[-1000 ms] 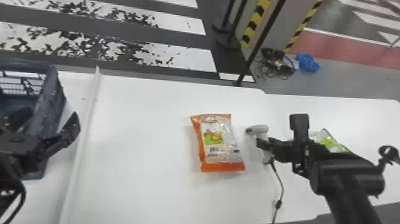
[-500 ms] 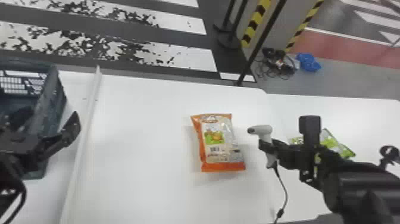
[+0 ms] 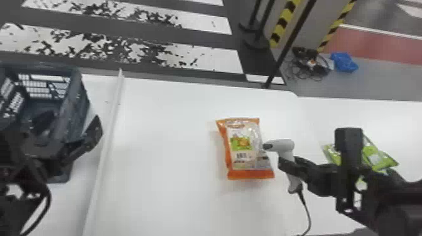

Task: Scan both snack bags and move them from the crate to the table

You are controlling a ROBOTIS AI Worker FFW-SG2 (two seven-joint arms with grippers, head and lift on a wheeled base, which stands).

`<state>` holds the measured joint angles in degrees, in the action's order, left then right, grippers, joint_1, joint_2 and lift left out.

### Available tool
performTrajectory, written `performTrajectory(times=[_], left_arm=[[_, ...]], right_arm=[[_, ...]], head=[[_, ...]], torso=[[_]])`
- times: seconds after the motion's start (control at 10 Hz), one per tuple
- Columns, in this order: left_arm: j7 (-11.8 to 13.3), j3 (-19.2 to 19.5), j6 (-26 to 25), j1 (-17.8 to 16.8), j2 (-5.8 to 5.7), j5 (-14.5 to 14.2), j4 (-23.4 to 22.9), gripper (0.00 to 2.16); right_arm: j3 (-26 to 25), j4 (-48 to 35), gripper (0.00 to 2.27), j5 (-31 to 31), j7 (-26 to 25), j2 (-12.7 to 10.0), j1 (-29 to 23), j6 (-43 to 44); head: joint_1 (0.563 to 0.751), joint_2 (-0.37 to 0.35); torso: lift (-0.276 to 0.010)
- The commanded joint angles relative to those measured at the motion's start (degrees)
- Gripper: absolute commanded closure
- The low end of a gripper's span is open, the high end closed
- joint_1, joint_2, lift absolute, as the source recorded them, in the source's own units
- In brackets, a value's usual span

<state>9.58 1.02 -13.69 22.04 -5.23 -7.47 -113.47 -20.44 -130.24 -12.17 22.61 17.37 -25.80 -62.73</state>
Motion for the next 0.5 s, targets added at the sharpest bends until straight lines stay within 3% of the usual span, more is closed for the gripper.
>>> performTrajectory(times=[0.0,0.4], left_arm=[[0.0,0.04,0.19,0.02,0.13,0.0,0.0,0.09],[0.0,0.13,0.72,0.02,0.13,-0.09,0.26,0.09]], right_arm=[[1.63,-4.15,2.25,-0.14,0.06,-0.85,-1.8,-1.91],[7.34,-8.45,2.25,0.57,0.06,-1.38,-2.68,-5.43]], head=[[0.695,-0.204],[0.695,-0.107]], torso=[[-0.088],[-0.088]])
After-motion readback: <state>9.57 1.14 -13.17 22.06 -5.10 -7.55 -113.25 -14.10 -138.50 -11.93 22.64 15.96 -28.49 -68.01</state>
